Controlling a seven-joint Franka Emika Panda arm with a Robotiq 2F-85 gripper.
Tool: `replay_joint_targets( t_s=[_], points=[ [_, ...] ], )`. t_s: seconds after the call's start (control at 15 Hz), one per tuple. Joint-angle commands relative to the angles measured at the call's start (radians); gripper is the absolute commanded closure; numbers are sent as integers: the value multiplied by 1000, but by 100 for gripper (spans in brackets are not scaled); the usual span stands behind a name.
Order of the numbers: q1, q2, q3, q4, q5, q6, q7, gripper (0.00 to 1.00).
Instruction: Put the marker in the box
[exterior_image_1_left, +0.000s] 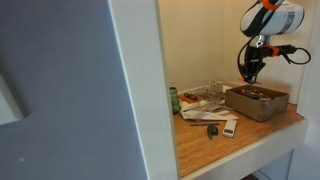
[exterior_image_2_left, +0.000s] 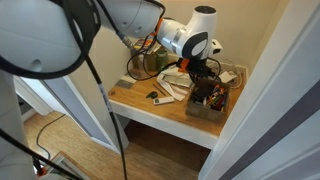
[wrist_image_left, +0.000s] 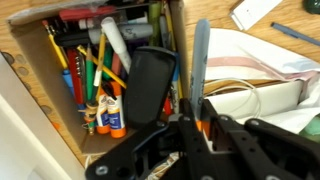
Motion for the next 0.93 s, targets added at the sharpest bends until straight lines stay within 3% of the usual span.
replay_joint_targets(
  t_s=[0.0,0.87],
  points=[
    [-6,66,-38,86,16,-22,5,96],
    [-12,316,-99,301,-9,41,160,96]
  ],
)
